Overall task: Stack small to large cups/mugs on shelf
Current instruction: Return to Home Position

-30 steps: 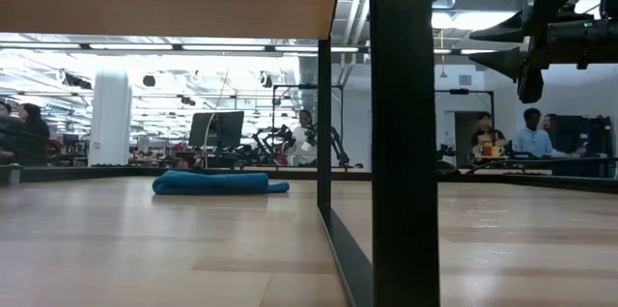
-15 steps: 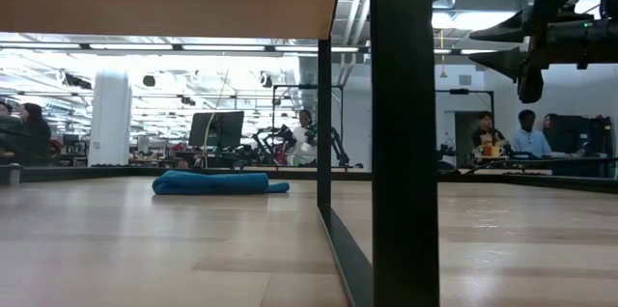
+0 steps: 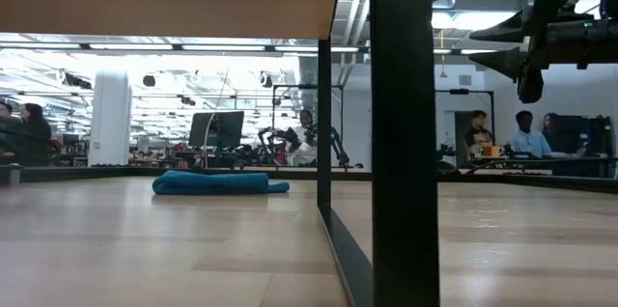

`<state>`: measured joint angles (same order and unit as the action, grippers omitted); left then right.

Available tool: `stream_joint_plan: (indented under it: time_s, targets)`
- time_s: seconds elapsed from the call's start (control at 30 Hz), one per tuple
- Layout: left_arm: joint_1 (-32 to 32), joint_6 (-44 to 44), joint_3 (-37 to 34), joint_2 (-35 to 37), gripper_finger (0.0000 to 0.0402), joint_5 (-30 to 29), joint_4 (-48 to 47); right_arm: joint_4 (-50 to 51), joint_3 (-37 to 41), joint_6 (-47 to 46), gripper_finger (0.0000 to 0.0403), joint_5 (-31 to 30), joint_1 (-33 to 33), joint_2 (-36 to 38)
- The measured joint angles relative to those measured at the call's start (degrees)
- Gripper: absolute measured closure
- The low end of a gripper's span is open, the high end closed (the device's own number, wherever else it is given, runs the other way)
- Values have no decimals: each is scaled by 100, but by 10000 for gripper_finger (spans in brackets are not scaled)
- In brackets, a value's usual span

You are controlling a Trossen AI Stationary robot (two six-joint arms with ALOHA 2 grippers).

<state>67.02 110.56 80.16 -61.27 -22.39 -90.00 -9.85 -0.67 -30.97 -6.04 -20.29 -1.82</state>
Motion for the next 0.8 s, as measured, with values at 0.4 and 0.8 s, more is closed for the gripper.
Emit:
stream_joint_plan:
  time_s: [0.4,0.8]
  targets:
    - [0,-2414,2,978,239,-2994,-7,1,0,12,203,-14,-11,1]
    - [7,-3636,2,905,239,-4699,95,-3,0,83,203,-2,-2,2]
